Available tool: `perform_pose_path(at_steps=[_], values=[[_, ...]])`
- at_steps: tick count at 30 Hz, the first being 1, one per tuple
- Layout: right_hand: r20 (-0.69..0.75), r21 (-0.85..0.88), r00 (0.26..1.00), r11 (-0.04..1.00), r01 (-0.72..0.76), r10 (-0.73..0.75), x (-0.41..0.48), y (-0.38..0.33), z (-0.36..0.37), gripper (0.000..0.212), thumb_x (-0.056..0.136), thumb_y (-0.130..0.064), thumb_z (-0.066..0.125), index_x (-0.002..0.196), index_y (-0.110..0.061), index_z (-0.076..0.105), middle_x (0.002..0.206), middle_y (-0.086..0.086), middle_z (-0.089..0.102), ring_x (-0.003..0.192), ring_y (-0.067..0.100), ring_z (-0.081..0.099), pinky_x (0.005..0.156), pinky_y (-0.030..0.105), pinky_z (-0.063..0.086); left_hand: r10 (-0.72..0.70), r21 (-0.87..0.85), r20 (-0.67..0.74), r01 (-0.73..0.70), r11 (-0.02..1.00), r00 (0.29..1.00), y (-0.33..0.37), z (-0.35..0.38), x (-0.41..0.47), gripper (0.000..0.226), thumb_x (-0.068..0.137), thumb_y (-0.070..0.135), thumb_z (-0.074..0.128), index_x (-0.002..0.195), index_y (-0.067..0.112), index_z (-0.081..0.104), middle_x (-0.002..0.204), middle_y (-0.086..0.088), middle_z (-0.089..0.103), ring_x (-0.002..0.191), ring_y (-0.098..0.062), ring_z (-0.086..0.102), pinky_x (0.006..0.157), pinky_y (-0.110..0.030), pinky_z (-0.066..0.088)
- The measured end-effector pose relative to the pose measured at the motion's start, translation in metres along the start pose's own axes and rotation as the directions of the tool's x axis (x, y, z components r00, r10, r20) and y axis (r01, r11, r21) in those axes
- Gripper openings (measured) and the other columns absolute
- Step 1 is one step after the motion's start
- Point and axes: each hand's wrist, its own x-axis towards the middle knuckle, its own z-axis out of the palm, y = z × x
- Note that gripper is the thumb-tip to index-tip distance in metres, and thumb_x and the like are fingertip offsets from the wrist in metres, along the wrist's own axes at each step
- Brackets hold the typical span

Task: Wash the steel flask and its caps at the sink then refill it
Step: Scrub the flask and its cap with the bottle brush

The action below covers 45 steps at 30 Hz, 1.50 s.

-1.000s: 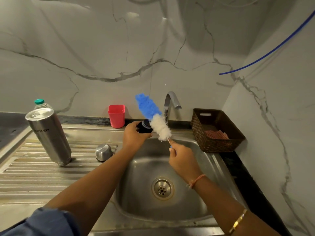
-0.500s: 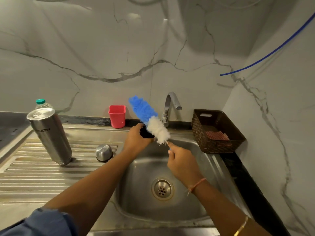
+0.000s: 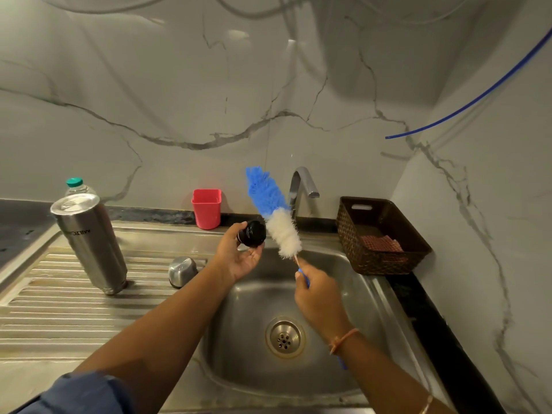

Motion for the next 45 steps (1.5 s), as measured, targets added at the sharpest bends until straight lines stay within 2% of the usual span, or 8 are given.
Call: perform_pose_path(at_steps=[3, 10, 16, 23, 29, 33, 42, 45], values=[[0.031, -0.071, 0.992, 0.990, 0.125, -0.123, -0.020, -0.007, 0.013, 0.048, 0.094, -0.025, 0.032, 0.138, -0.014, 0.046, 0.094, 0.013, 0.067, 0.081, 0.022, 0.061, 0.067, 0.026, 0.041, 0.001, -0.064, 0.025, 0.000, 0.998, 1.000, -0.002, 0.004, -0.001, 0.036, 0.087, 0.021, 0.064, 0.117, 0.004, 0.054, 0.097, -0.019, 0.058, 0.087, -0.028, 0.063, 0.069, -0.046, 0.057], [0.061, 0.023, 0.994, 0.996, -0.090, 0.089, 0.009, -0.006, 0.010, 0.040, 0.097, -0.013, 0.042, 0.137, -0.008, 0.046, 0.129, 0.011, 0.058, 0.118, 0.022, 0.055, 0.096, 0.025, 0.040, -0.032, 0.020, 0.042, 0.031, 0.999, 0.999, -0.017, 0.000, -0.007, 0.034, 0.086, 0.030, 0.065, 0.105, 0.004, 0.055, 0.095, -0.015, 0.064, 0.083, -0.025, 0.064, 0.068, -0.027, 0.057], [0.029, -0.156, 0.992, 0.980, 0.122, -0.119, -0.018, -0.014, 0.016, 0.044, 0.097, -0.015, 0.038, 0.141, -0.016, 0.042, 0.111, 0.012, 0.066, 0.100, 0.024, 0.061, 0.083, 0.032, 0.048, 0.038, 0.021, 0.012, -0.038, 0.999, 0.999, -0.016, 0.006, -0.009, 0.019, 0.092, 0.023, 0.059, 0.091, 0.004, 0.057, 0.083, -0.012, 0.058, 0.076, -0.022, 0.061, 0.062, -0.036, 0.059], [0.050, 0.022, 0.993, 0.994, -0.106, 0.105, 0.007, -0.008, 0.007, 0.041, 0.097, -0.013, 0.042, 0.137, -0.010, 0.047, 0.123, 0.011, 0.062, 0.110, 0.021, 0.058, 0.086, 0.021, 0.040, 0.017, -0.014, 0.097, -0.016, 1.000, 0.995, -0.018, 0.000, -0.006, 0.036, 0.092, 0.031, 0.058, 0.116, 0.004, 0.055, 0.097, -0.018, 0.062, 0.085, -0.025, 0.062, 0.063, -0.027, 0.057], [0.037, -0.053, 0.997, 0.996, 0.067, -0.065, -0.016, -0.022, 0.019, 0.042, 0.097, -0.015, 0.040, 0.139, -0.017, 0.044, 0.110, 0.010, 0.068, 0.097, 0.022, 0.063, 0.080, 0.027, 0.047, 0.059, 0.000, 0.060, -0.059, 0.998, 0.996, -0.017, 0.003, 0.000, 0.019, 0.095, 0.022, 0.052, 0.083, 0.008, 0.056, 0.056, -0.003, 0.059, 0.048, -0.012, 0.059, 0.052, -0.027, 0.056], [0.042, 0.012, 0.996, 0.997, -0.075, 0.075, 0.001, -0.017, 0.011, 0.041, 0.098, -0.014, 0.041, 0.139, -0.012, 0.044, 0.128, 0.009, 0.059, 0.117, 0.020, 0.055, 0.091, 0.020, 0.039, 0.033, -0.037, 0.075, -0.030, 0.999, 0.997, -0.017, 0.000, -0.002, 0.031, 0.095, 0.031, 0.054, 0.107, 0.003, 0.057, 0.093, -0.016, 0.061, 0.084, -0.024, 0.062, 0.076, -0.033, 0.056], [0.026, -0.007, 1.000, 1.000, -0.014, 0.014, -0.008, -0.028, 0.018, 0.041, 0.099, -0.016, 0.040, 0.140, -0.015, 0.043, 0.119, 0.009, 0.064, 0.105, 0.020, 0.061, 0.086, 0.025, 0.046, 0.050, -0.050, 0.073, -0.047, 0.998, 0.996, -0.016, 0.007, -0.002, 0.024, 0.095, 0.028, 0.056, 0.095, 0.004, 0.060, 0.084, -0.011, 0.064, 0.078, -0.022, 0.064, 0.066, -0.040, 0.057], [0.021, -0.010, 0.998, 0.998, -0.060, 0.061, -0.002, -0.024, 0.015, 0.041, 0.099, -0.014, 0.040, 0.140, -0.014, 0.042, 0.125, 0.009, 0.061, 0.112, 0.020, 0.058, 0.089, 0.023, 0.043, 0.028, -0.061, 0.084, -0.023, 0.998, 0.996, -0.016, 0.004, -0.003, 0.031, 0.095, 0.032, 0.053, 0.106, 0.003, 0.059, 0.097, -0.016, 0.063, 0.097, -0.027, 0.061, 0.093, -0.041, 0.050]])
